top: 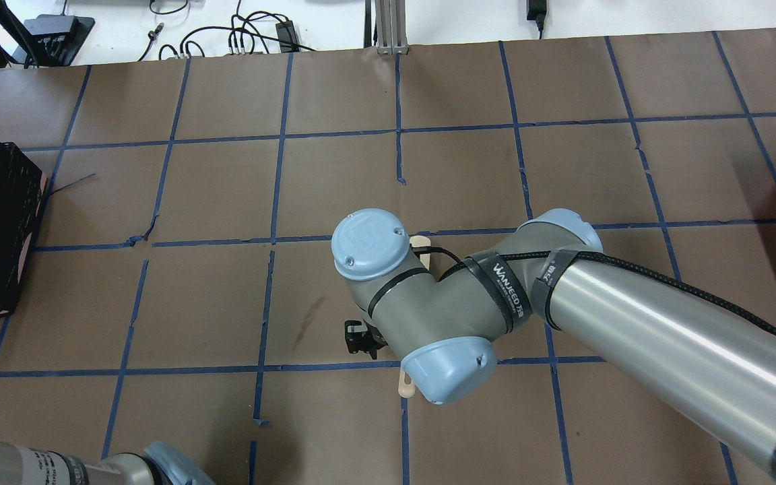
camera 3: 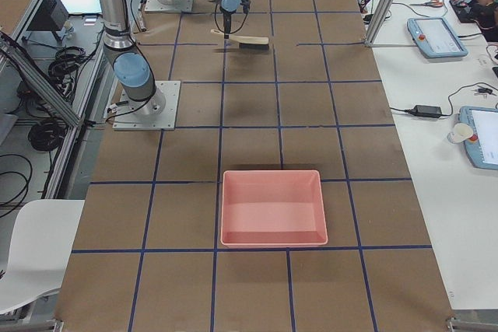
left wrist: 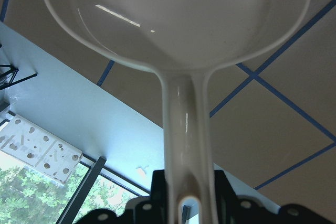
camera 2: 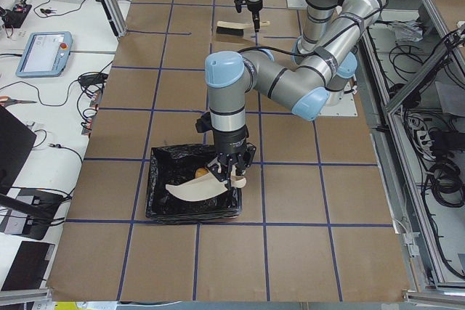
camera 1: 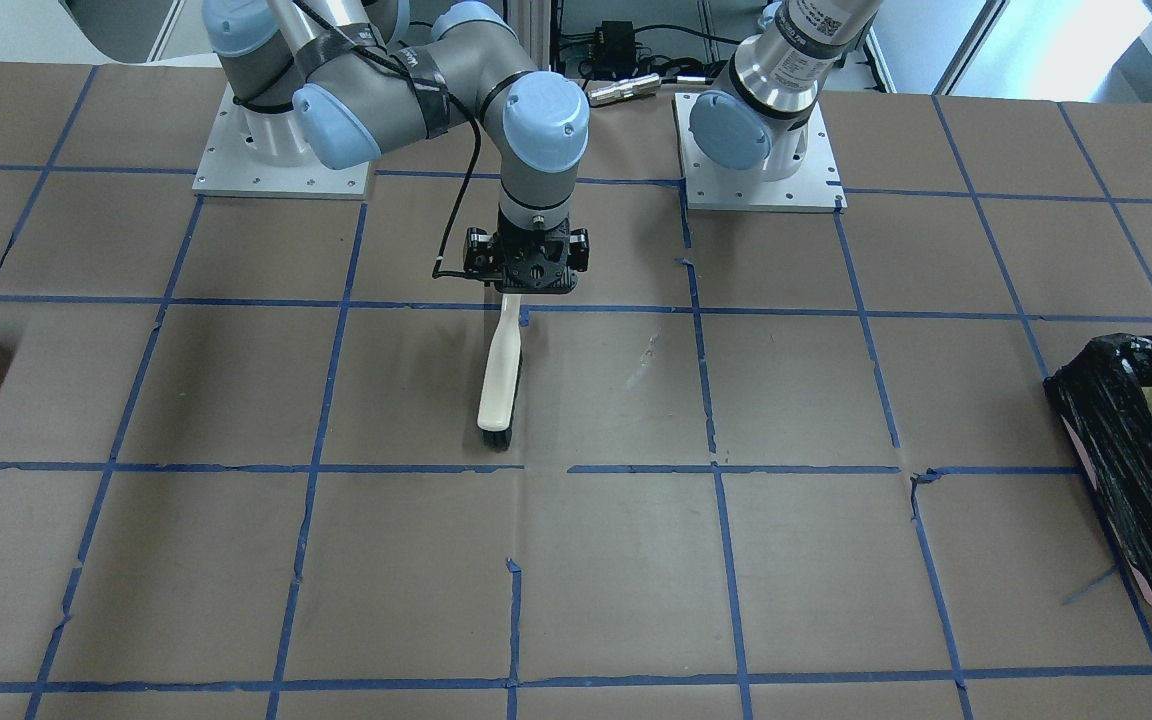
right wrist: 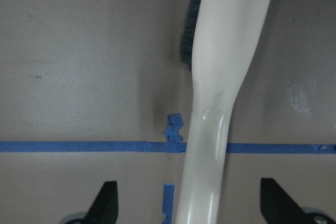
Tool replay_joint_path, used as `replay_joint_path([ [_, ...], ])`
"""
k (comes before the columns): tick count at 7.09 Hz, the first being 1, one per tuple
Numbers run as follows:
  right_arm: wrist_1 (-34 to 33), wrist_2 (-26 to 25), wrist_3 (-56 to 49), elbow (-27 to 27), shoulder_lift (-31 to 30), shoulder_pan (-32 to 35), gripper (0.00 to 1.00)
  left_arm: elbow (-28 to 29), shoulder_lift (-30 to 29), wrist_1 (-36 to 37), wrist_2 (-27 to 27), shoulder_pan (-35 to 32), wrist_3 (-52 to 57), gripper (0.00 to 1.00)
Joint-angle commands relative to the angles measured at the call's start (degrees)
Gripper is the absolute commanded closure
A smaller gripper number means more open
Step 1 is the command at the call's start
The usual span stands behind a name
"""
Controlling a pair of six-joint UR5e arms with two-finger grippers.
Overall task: Sweep and dump trash in nearest bin
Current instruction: 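Lower the brush onto the table and open the right gripper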
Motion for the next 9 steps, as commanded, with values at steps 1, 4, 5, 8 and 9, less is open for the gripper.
replay_joint_path([
  [1, -0.07, -0.17, -0.93, -0.43, -0.39, -1.12, 0.00, 1.08, 0.34, 0.33, -0.94, -0.17, 0.56, 0.99],
  [4, 16.90, 0.35, -7.58, -14.08, -1.36, -7.26, 0.00, 3.20, 2.35, -3.52, -11.12, 4.84, -0.49, 0.99],
  [5, 22.72, 0.35, -12.05, -19.45, -1.27, -10.33, 0.00, 2.58, 4.02, -6.06, -15.07, 4.84, -1.98, 0.99],
  [8, 34.37, 2.20, -24.46, -30.91, -1.71, -21.40, 0.00, 1.88, 4.65, -14.93, -26.15, 2.92, -7.50, 0.99],
  [9, 33.51, 2.02, -28.40, -30.93, -3.10, -24.39, 0.00, 0.57, 4.91, -16.01, -29.05, -0.31, -9.79, 0.99],
])
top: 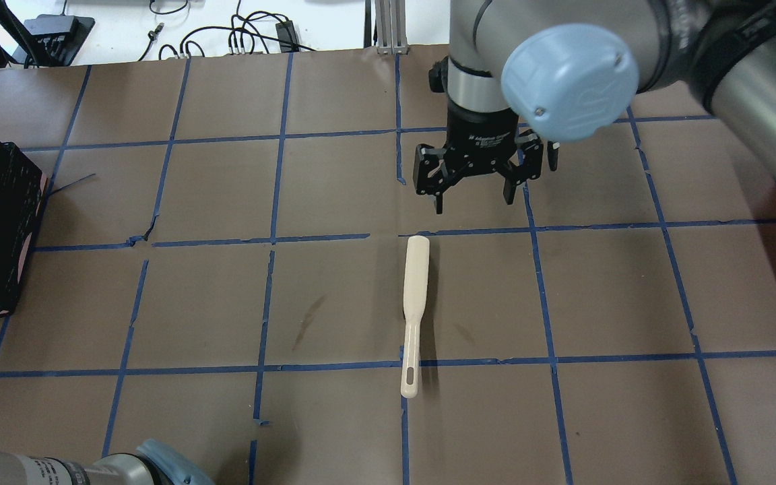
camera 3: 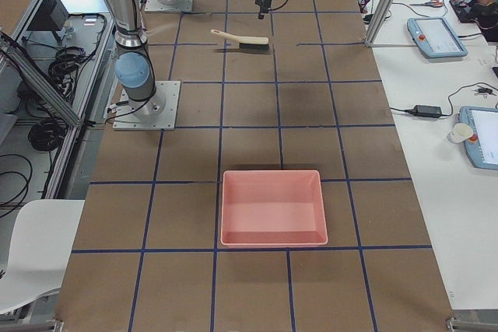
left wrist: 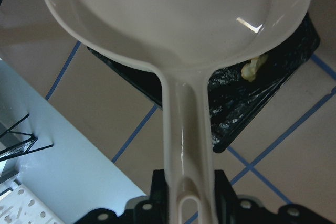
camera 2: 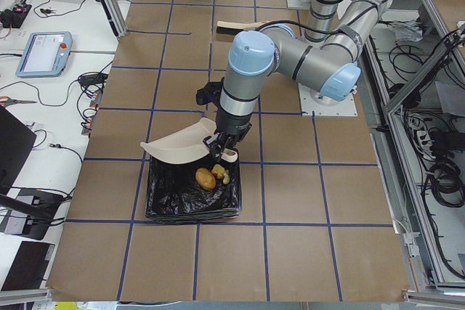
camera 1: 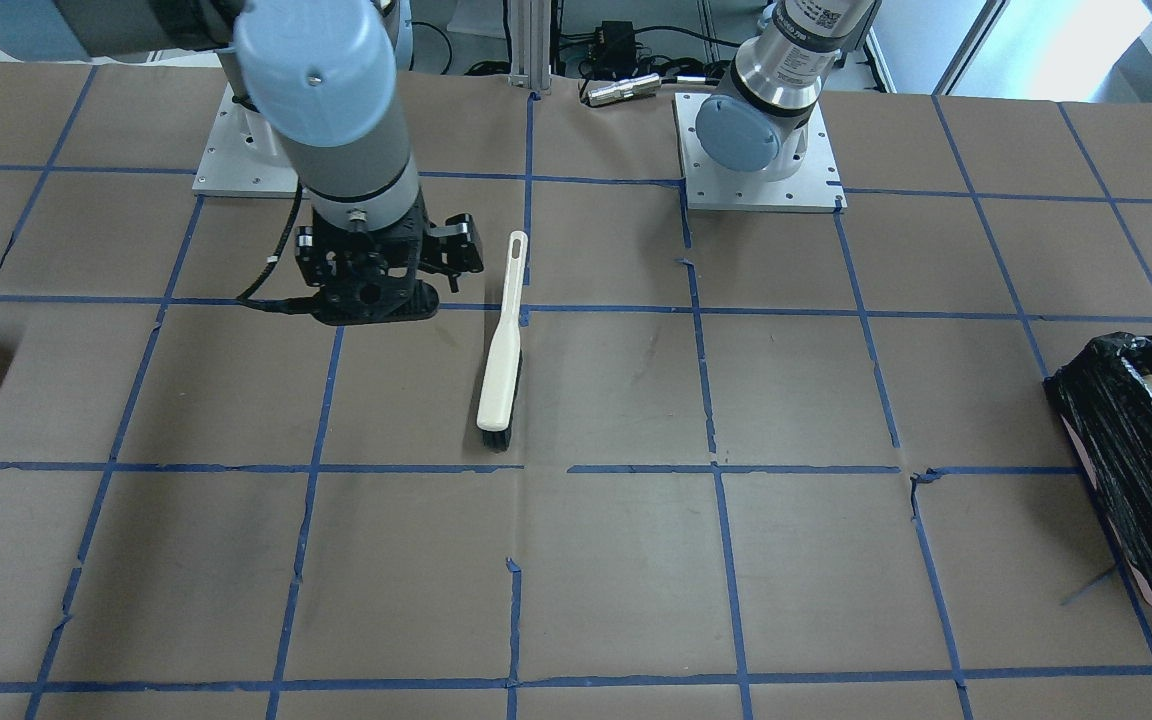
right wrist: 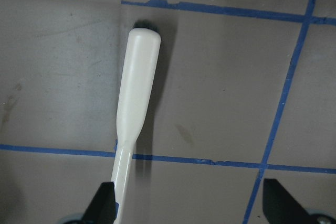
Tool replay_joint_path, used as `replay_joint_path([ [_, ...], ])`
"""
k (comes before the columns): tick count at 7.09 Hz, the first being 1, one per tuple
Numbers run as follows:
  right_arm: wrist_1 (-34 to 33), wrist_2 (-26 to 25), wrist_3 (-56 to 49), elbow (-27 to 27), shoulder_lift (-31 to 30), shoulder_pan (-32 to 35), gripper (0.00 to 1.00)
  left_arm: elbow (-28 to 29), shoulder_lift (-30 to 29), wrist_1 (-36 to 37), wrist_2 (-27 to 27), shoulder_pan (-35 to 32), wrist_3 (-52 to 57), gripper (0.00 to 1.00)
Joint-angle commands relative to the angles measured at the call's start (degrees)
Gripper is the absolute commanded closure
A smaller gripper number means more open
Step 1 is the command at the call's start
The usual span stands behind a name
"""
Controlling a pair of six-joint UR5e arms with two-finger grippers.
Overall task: Sweep and dump trash in nearest bin
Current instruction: 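Lower the brush onto the table and open the right gripper, then carry the dustpan back and set it down near the brush with the left gripper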
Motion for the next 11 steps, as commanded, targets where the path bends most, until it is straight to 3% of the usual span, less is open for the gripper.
replay_joint_path([
  [1, -0.11, -0.12, -9.01, -1.19, -2.97, -7.13, 0.01, -2.14, 0.75, -2.15, -3.87, -7.63, -6.68, 0.99],
  [3, -2.04, -0.29, -9.41, -0.14, -4.83, -9.71, 0.02, -4.76, 0.41, -2.24, -3.35, -15.46, -15.27, 0.99],
  [5, -11.32, -0.29, -9.75, 8.95, -9.29, -9.89, 0.02, -11.08, 0.49, -0.41, -3.78, -23.37, -27.13, 0.99],
  [6, -13.11, -0.29, -10.37, 10.57, -10.71, -10.41, 0.01, -13.03, 0.49, 2.22, -3.78, -28.63, -33.72, 0.99],
  [11, -12.07, -1.70, -15.21, 9.44, -10.99, -12.79, 0.00, -14.63, -1.79, 7.34, -3.78, -48.77, -67.82, 0.99],
])
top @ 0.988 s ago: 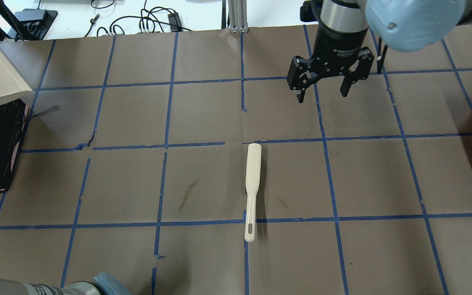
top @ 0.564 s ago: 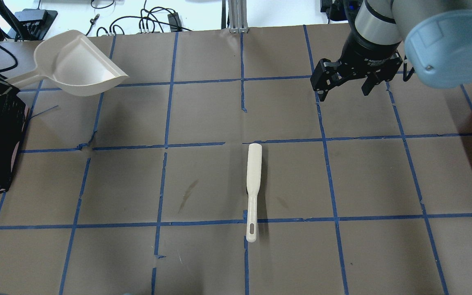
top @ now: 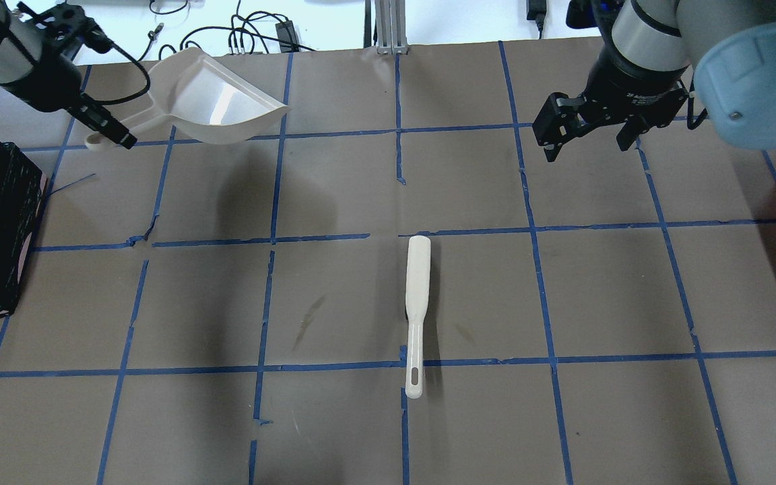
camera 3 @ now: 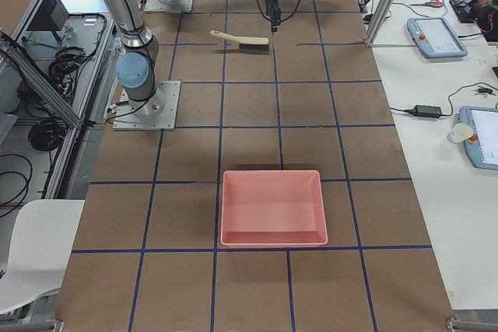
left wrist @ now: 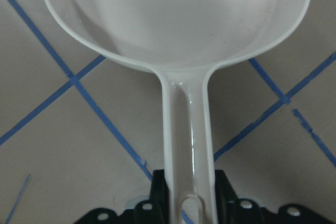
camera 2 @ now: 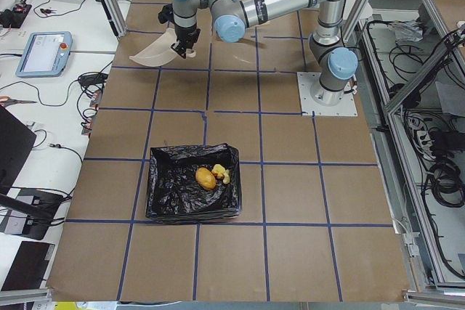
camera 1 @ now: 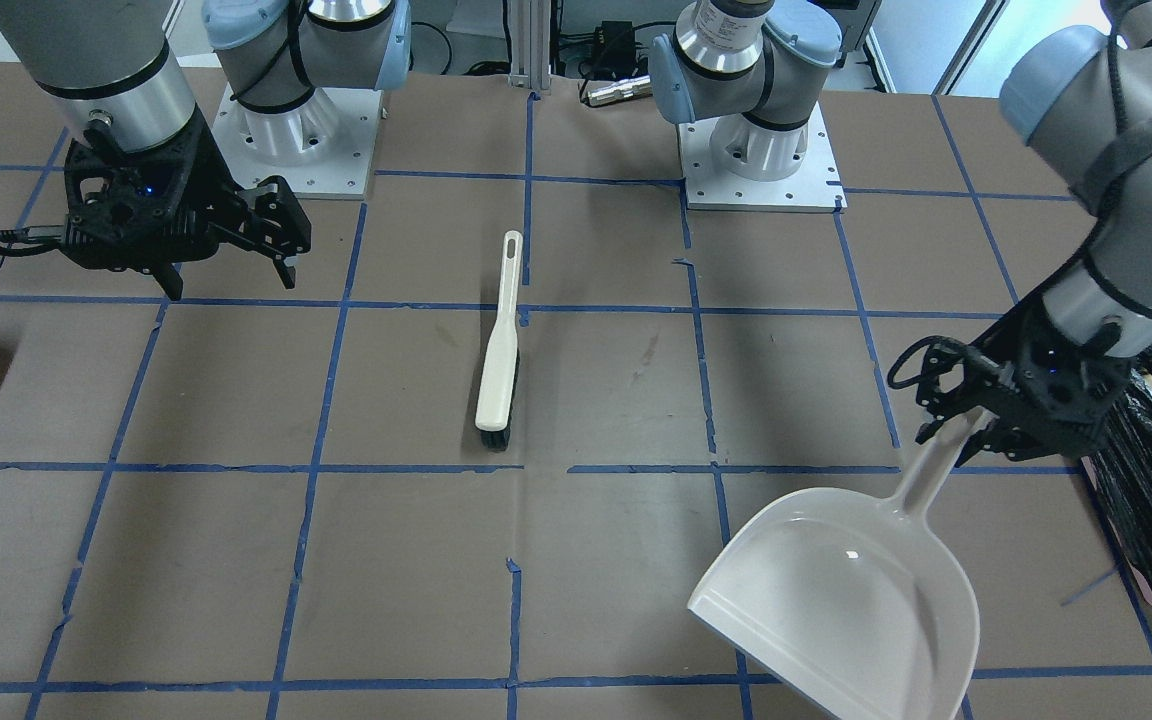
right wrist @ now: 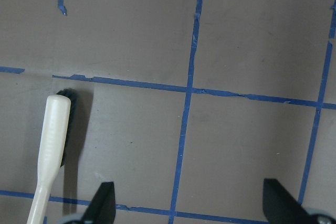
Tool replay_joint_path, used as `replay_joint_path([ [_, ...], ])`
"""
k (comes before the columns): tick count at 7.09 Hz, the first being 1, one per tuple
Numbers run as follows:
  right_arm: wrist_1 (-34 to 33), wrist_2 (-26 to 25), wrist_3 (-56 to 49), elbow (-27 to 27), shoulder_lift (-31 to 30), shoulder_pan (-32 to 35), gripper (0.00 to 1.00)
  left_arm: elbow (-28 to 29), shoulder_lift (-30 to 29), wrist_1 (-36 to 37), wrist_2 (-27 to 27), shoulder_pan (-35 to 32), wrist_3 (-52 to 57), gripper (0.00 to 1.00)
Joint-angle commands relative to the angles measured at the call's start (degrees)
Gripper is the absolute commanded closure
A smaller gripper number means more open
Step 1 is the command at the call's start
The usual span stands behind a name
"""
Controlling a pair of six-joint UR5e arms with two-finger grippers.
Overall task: Sweep and dump trash in nearest bin
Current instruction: 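Carry the dustpan back and set it down near the brush with the left gripper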
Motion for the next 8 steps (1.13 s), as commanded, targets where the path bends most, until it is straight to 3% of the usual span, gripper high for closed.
replay_joint_path([
  [1, 0.44, 0.10, -0.11, -0.03, -0.04, -0.04, 0.00, -0.26, -0.50, 1.83, 0.14, -8.56, -15.48, 0.99],
  [4, 0.98, 0.19, -0.11, -0.03, -0.04, -0.21, 0.00, -0.35, -4.96, 9.71, 0.31, -16.75, -30.19, 0.99],
  [8, 0.98, -0.25, -0.11, -0.03, -0.04, -0.22, 0.00, -2.97, -9.98, 20.53, 2.42, -24.94, -40.76, 0.99],
])
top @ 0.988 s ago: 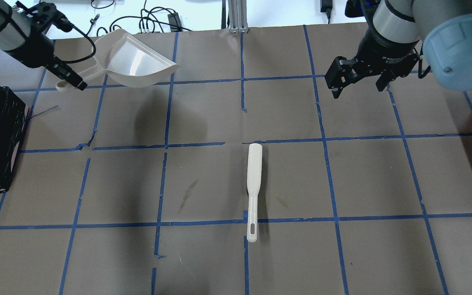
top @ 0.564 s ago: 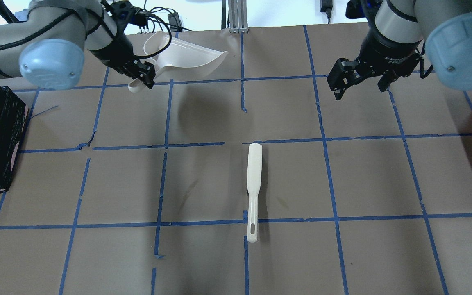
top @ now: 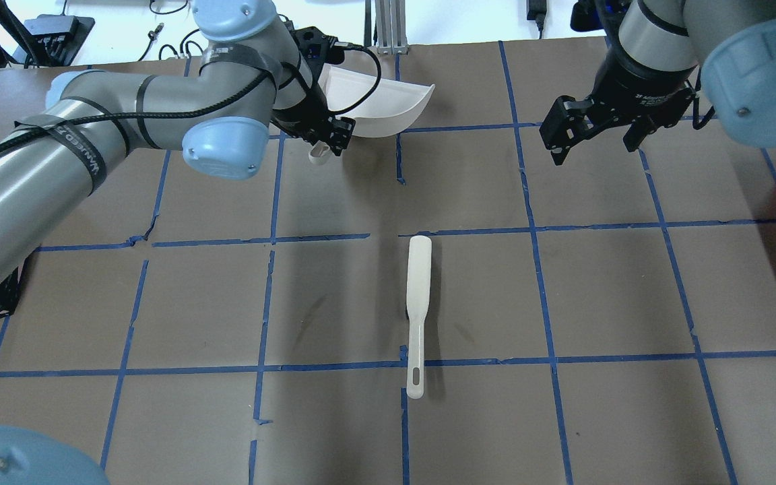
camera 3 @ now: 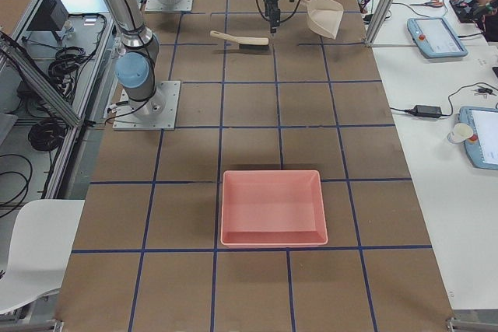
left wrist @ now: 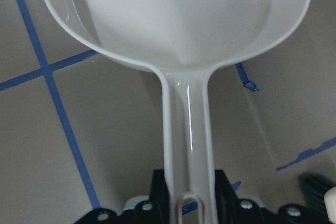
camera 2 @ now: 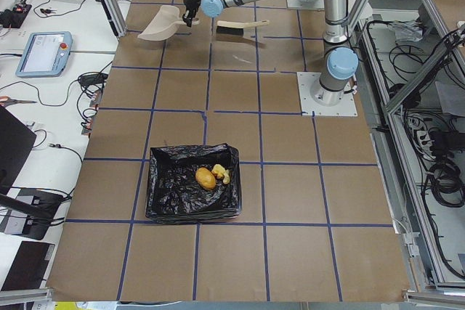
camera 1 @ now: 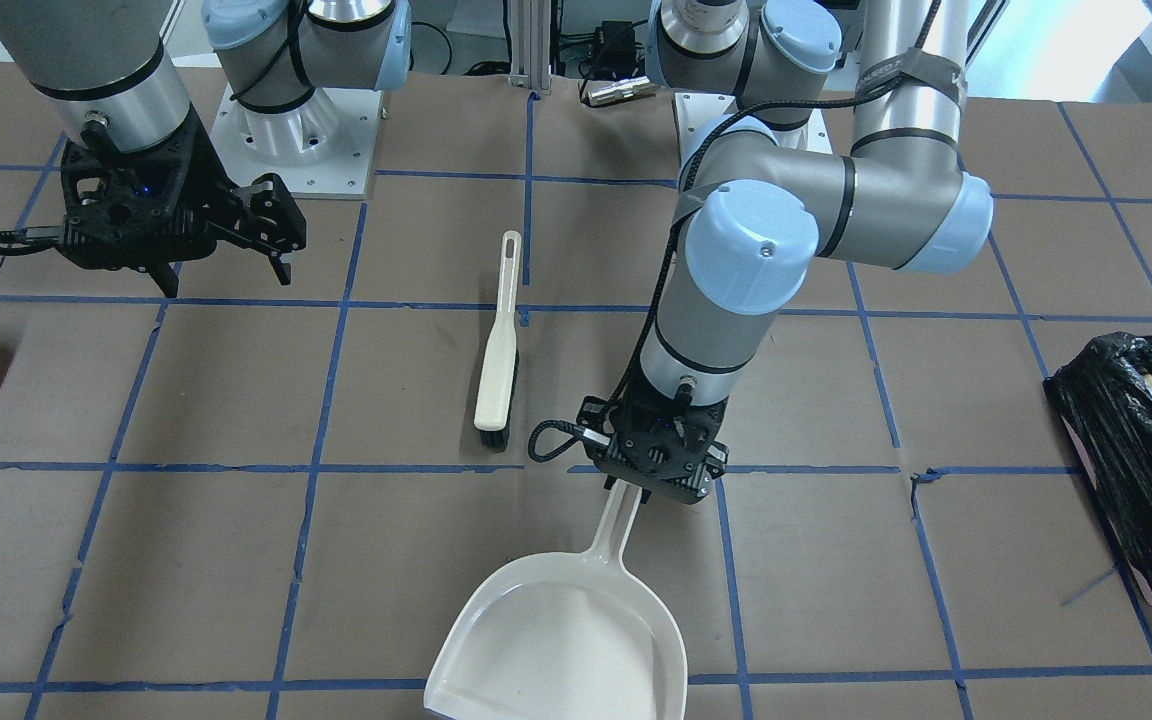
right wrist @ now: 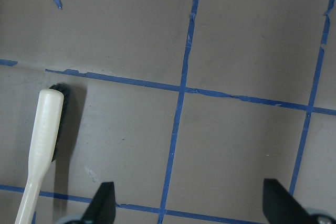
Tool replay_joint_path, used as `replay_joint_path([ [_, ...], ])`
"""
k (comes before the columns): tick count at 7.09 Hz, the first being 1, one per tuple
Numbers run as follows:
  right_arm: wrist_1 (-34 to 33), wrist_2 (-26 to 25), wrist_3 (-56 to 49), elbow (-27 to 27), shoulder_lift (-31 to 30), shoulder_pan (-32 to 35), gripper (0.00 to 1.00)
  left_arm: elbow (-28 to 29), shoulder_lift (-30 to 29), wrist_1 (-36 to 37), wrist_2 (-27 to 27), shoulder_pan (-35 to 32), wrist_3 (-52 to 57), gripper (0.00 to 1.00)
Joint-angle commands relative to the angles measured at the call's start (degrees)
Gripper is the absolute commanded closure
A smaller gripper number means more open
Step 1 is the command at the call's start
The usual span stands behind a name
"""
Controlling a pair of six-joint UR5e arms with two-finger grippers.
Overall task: Sweep and dump trash in nearest bin
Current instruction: 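Carry the dustpan back and set it down near the brush with the left gripper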
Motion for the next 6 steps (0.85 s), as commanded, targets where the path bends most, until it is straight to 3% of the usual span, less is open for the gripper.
replay_joint_path([
  [1, 0.00, -0.29, -0.17, 0.00, 0.00, 0.01, 0.00, -4.01, -1.59, 8.68, 0.70, -3.44, -6.95, 0.99],
  [2, -0.09, -0.29, -0.17, 0.00, 0.00, 0.09, 0.00, -3.86, -2.82, 9.78, 3.32, -5.37, -7.95, 0.99],
  [6, 0.00, -0.38, -0.35, 0.00, 0.00, 0.18, 0.00, -3.68, -5.37, 14.16, 3.43, -8.19, -17.01, 0.99],
])
